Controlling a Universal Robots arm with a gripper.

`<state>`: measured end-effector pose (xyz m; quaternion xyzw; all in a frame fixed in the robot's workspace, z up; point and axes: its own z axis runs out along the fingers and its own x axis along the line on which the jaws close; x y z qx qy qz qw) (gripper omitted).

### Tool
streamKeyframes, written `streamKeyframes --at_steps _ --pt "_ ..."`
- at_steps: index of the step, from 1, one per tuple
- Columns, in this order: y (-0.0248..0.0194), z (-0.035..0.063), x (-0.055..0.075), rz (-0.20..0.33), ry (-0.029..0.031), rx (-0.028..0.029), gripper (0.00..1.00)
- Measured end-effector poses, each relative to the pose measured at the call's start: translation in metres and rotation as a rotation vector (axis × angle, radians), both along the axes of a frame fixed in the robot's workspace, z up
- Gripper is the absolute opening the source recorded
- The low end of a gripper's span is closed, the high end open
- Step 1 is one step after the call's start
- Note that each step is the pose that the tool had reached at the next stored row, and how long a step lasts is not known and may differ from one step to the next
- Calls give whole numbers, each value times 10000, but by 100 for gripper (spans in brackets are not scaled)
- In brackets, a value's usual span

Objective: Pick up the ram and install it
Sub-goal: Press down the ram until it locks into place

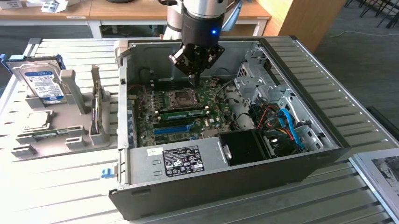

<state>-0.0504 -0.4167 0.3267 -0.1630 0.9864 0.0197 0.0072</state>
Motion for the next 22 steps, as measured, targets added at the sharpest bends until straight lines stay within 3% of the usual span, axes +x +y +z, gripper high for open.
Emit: streamKeyframes --at_steps 22 --pt "0 -4 0 -2828 0 0 10"
